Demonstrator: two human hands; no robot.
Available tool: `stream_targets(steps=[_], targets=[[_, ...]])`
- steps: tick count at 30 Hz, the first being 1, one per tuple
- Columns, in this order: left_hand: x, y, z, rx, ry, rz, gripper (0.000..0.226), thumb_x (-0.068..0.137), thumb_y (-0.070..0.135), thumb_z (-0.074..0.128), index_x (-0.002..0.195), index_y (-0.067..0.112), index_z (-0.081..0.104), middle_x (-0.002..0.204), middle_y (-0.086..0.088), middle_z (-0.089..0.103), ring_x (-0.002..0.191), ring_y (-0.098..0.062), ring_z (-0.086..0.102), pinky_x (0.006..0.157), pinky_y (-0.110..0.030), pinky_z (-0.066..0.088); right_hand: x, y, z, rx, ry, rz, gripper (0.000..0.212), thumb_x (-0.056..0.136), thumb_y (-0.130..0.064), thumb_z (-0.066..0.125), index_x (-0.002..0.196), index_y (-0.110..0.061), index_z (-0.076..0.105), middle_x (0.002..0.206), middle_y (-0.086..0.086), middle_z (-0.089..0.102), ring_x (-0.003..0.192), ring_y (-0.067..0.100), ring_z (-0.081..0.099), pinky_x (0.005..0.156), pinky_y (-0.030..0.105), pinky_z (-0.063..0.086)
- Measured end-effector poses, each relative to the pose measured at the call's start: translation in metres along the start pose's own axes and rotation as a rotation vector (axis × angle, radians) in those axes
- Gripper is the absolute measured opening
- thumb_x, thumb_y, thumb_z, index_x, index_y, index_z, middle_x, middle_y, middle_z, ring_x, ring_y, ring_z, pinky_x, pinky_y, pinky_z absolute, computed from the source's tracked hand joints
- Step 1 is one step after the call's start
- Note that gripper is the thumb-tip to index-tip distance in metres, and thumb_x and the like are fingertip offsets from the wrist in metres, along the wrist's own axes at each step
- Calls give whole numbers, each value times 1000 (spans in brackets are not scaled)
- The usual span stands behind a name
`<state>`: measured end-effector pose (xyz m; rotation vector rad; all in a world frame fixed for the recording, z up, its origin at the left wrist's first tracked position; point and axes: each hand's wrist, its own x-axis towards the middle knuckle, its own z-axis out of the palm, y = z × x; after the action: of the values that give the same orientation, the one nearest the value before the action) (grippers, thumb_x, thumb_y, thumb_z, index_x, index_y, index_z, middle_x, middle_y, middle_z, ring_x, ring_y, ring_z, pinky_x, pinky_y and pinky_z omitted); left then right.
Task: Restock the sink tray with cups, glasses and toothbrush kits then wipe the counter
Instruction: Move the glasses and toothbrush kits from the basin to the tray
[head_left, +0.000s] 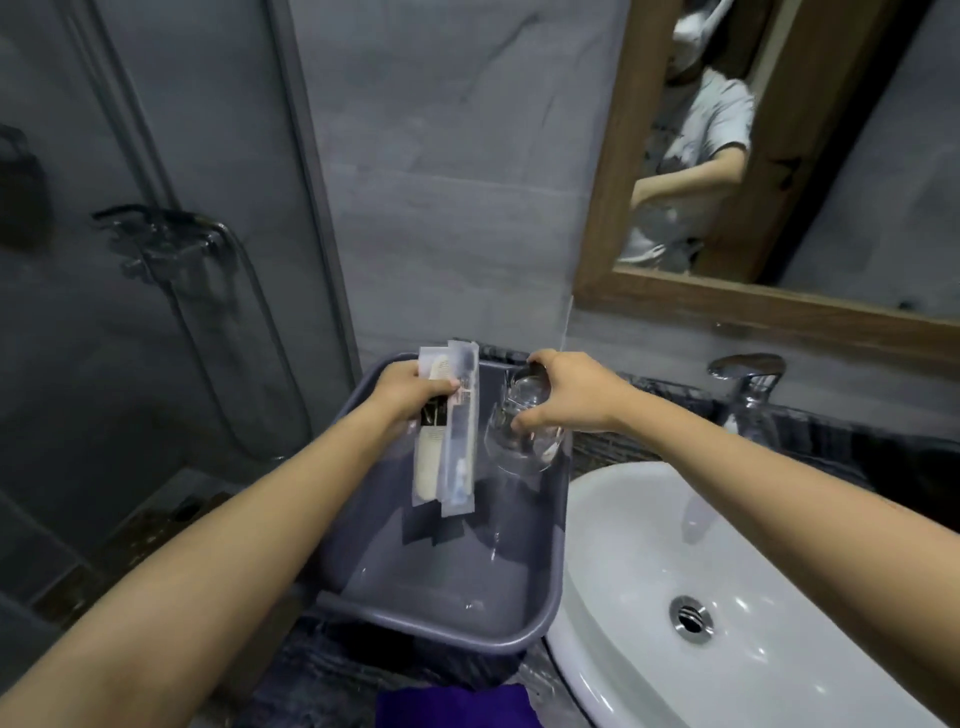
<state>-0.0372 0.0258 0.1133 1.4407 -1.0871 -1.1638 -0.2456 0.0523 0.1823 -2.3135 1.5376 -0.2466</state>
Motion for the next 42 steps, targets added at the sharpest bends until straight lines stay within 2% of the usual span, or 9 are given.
stream_targets(steps=[4, 8, 12, 16, 20, 27, 31, 39, 42], targets=[[-2, 38, 22, -51, -96, 20, 10, 75, 0, 69, 80, 8, 66, 76, -7, 67, 65, -17, 65, 65, -28, 56, -19, 15, -43, 46, 113, 76, 71, 62, -46, 78, 119, -12, 52, 113, 5, 61, 92, 20, 55, 79, 36, 50], [-4, 62, 57, -113, -212, 16, 12, 76, -1, 68, 84, 7, 66, 83, -10, 68, 75, -23, 63, 84, -37, 51, -50, 41, -80, 39, 170, 163, 89, 65, -47, 77, 137, -9, 42, 134, 8, 53, 117, 23, 52, 83, 29, 42], [-12, 75, 105, -123, -332, 2, 12, 75, -1, 69, 82, 9, 67, 65, -3, 72, 64, -16, 67, 72, -30, 56, -83, 74, -104, 45, 198, 261, 90, 65, -48, 77, 137, -8, 41, 137, 7, 50, 113, 19, 50, 83, 26, 38], [-23, 77, 159, -75, -419, -27, 11, 74, 2, 71, 81, 10, 66, 80, -11, 68, 75, -25, 63, 84, -38, 50, -114, 111, -124, 46, 196, 357, 88, 65, -46, 77, 136, -8, 42, 134, 6, 52, 101, 13, 46, 82, 25, 38], [-38, 81, 237, -23, -494, -61, 13, 73, 6, 73, 70, 15, 64, 57, 1, 69, 55, -13, 63, 57, -23, 50, -153, 181, -143, 66, 207, 445, 91, 63, -49, 77, 137, -10, 42, 137, 6, 49, 102, 12, 43, 82, 26, 36], [-37, 68, 287, -4, -502, -90, 9, 74, 6, 72, 78, 12, 67, 69, -4, 70, 64, -16, 65, 60, -27, 51, -165, 244, -153, 88, 167, 498, 89, 66, -47, 76, 138, -8, 39, 139, 7, 47, 113, 19, 48, 83, 28, 37], [-37, 65, 345, -3, -497, -115, 8, 76, 5, 70, 80, 11, 67, 77, -7, 69, 67, -18, 64, 61, -27, 51, -178, 308, -168, 84, 176, 556, 86, 63, -49, 76, 132, -6, 45, 131, 8, 52, 99, 17, 47, 81, 32, 43], [-39, 44, 425, -12, -482, -192, 8, 76, 3, 69, 81, 8, 66, 61, -2, 70, 57, -14, 64, 56, -23, 52, -183, 404, -165, 134, 224, 683, 81, 66, -42, 79, 124, 5, 49, 129, 22, 55, 116, 36, 55, 95, 51, 48], [-38, 35, 443, -21, -474, -220, 11, 77, 4, 69, 86, 7, 66, 70, -5, 69, 59, -14, 65, 56, -23, 53, -181, 432, -158, 170, 248, 722, 67, 68, -38, 78, 114, 4, 55, 108, 20, 64, 94, 33, 64, 76, 46, 53]])
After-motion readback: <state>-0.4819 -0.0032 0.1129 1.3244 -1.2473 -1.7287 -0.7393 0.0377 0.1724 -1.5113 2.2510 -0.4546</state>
